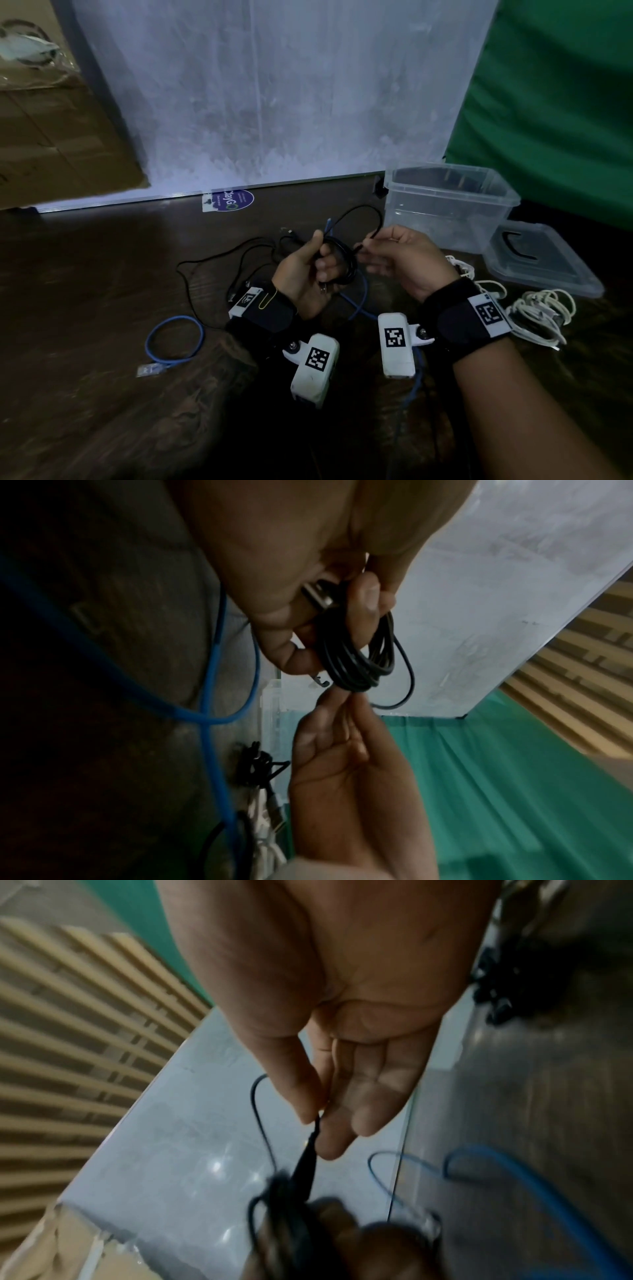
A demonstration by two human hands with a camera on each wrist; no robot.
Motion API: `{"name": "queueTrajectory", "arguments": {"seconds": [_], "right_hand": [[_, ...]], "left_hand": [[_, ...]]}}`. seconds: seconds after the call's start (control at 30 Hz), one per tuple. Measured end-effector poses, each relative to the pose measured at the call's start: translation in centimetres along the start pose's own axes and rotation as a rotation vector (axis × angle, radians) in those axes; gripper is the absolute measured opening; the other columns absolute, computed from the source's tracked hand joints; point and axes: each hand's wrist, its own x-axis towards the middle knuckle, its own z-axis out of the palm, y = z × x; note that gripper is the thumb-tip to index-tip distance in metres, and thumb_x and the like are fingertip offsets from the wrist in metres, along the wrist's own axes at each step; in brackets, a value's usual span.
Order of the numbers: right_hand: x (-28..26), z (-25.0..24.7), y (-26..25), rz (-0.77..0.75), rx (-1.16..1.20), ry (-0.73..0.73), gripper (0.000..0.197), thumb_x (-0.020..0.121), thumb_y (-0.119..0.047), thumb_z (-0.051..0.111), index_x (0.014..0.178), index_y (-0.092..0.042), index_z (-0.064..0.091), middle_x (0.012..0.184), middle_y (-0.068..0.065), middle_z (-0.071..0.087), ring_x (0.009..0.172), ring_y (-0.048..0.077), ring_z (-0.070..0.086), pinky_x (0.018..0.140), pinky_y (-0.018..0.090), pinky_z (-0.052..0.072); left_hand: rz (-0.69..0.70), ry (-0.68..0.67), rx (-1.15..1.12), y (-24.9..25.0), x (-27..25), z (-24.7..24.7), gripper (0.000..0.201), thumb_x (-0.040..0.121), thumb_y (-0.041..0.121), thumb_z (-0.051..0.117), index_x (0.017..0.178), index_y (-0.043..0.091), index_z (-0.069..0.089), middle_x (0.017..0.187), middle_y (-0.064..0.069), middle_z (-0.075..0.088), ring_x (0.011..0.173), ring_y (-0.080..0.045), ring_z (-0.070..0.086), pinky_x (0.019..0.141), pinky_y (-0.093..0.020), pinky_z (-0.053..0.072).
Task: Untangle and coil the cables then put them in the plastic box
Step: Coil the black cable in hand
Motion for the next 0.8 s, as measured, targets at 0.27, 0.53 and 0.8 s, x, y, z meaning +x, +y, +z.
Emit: {"name": "queueTrajectory", "arguments": {"seconds": [0.27, 0.53, 0.8], "right_hand": [[-0.5, 0.9, 0.0, 0.033, -0.04, -0.108, 0.009, 0.09, -0.011, 0.067, 0.098, -0.016, 0.064, 0.084, 0.002, 0.07, 0.072, 0.015, 0.066, 0.06, 0.025, 0.049], [-0.3, 1.5, 0.5, -0.058, -0.462, -0.195, 0.082, 0.057, -0.04, 0.092, 0.124, -0.035, 0.044, 0.102, 0.007, 0.075, 0.098, 0.02, 0.071, 0.092, 0.038, 0.055], [-1.3, 2.2, -0.9, -0.148, -0.366, 0.001, 0.028, 0.091, -0.028, 0.069, 0.088, -0.002, 0.059, 0.055, -0.002, 0.067, 0.048, 0.008, 0.063, 0.049, 0.022, 0.048]], "left_hand": [[0.074, 0.097, 0.025, -0.7, 0.2, 0.3, 0.041, 0.101, 0.041, 0.032, 0.069, 0.017, 0.04, 0.051, 0.006, 0.031, 0.04, -0.008, 0.029, 0.053, -0.024, 0.035], [0.159, 0.314, 0.13, -1.9, 1.2, 0.1, 0.044, 0.098, 0.042, 0.044, 0.064, 0.014, 0.045, 0.057, -0.003, 0.034, 0.055, -0.018, 0.035, 0.058, -0.03, 0.038], [0.192, 0.197, 0.212, -2.9, 0.8, 1.6, 0.038, 0.099, 0.033, 0.045, 0.068, 0.011, 0.043, 0.048, 0.0, 0.04, 0.043, -0.014, 0.04, 0.062, -0.029, 0.038]]}}
